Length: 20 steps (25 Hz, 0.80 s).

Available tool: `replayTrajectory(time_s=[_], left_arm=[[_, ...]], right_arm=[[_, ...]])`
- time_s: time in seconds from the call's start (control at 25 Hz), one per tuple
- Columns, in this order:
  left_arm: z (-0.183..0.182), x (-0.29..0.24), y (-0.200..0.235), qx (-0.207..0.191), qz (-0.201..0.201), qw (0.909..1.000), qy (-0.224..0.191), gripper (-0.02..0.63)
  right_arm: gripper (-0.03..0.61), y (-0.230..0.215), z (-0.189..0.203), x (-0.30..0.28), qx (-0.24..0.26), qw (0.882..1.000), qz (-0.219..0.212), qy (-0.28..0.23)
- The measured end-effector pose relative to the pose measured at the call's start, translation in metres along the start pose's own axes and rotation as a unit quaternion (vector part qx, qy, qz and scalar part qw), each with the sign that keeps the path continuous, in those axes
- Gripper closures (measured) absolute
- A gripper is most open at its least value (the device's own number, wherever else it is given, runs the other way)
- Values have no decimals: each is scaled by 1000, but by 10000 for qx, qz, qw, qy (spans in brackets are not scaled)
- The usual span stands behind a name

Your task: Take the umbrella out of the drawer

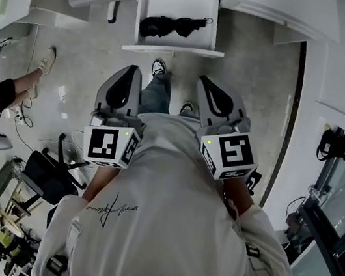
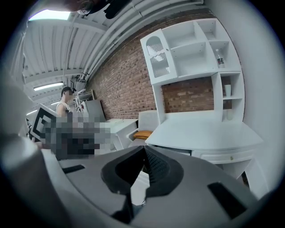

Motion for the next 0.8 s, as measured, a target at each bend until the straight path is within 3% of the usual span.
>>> replayTrajectory(time_s=[0.8], left_arm=[[-31,-63,112,362,818,9960,84,597]], right_arm=[[554,31,-53,-115,-141,9991,95,397]])
Point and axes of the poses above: the fingertips, and each gripper's own axes: x backward along the fingers, y to its left, z out of its underside, the point moved 8 cm from there along x, backward along the fingers, and after that the axes turned 1 degree about -z, right-handed, at the moved point
